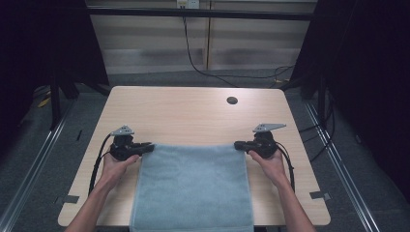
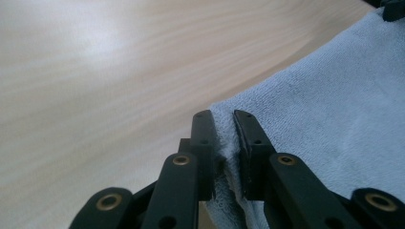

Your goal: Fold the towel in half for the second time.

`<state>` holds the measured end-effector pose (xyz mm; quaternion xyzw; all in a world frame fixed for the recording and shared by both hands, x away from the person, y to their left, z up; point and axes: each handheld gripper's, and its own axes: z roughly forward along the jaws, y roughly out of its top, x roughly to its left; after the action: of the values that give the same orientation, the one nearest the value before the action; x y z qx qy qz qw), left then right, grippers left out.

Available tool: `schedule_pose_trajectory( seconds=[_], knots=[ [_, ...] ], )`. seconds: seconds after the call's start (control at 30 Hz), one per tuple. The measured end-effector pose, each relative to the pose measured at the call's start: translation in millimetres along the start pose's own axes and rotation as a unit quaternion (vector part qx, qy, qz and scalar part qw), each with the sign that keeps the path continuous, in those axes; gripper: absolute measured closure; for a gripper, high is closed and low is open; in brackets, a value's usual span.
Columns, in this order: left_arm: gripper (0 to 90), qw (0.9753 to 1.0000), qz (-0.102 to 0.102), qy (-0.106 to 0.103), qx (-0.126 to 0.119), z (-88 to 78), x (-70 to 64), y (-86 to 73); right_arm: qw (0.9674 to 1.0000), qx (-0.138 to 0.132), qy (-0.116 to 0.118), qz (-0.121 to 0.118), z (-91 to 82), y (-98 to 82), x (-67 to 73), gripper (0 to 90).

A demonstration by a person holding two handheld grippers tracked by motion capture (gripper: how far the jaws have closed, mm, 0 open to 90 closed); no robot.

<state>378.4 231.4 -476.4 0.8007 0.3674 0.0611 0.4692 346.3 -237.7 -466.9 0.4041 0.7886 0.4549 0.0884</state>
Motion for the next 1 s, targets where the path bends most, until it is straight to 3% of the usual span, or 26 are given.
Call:
schedule_pose_trajectory(
  seconds=[0.17,0.4,0.5,0.67,0.77,0.9,1.0],
  knots=[
    [80.5,0.9999,0.006,0.005,-0.009,-0.3,0.8,19.7,0.9999,-0.009,-0.009,-0.011,-6.2,19.4,-1.2,86.4],
    [81.6,0.9986,-0.005,0.009,-0.051,-8.9,8.8,60.2,0.9987,-0.045,-0.017,-0.014,-17.4,57.5,-7.7,86.9],
    [81.7,0.9976,-0.002,0.013,-0.068,-10.3,5.4,73.2,0.9986,-0.04,-0.025,-0.025,-20.4,76.1,-10.0,87.0],
    [81.9,0.9963,0.006,0.018,-0.084,-19.0,8.3,93.6,0.9976,-0.047,-0.039,-0.034,-28.3,98.6,-13.6,87.1],
    [82.0,0.9947,0.022,0.019,-0.098,-28.4,3.3,107.5,0.9967,-0.041,-0.053,-0.047,-33.7,112.6,-13.2,87.1],
    [82.1,0.9925,0.032,0.022,-0.116,-36.7,1.8,119.9,0.9949,-0.068,-0.056,-0.05,-43.4,123.4,-12.1,87.2],
    [82.1,0.9916,0.042,0.012,-0.122,-40.7,-3.9,117.5,0.9928,-0.092,-0.059,-0.05,-51.5,120.6,-9.0,87.2]
  ],
)
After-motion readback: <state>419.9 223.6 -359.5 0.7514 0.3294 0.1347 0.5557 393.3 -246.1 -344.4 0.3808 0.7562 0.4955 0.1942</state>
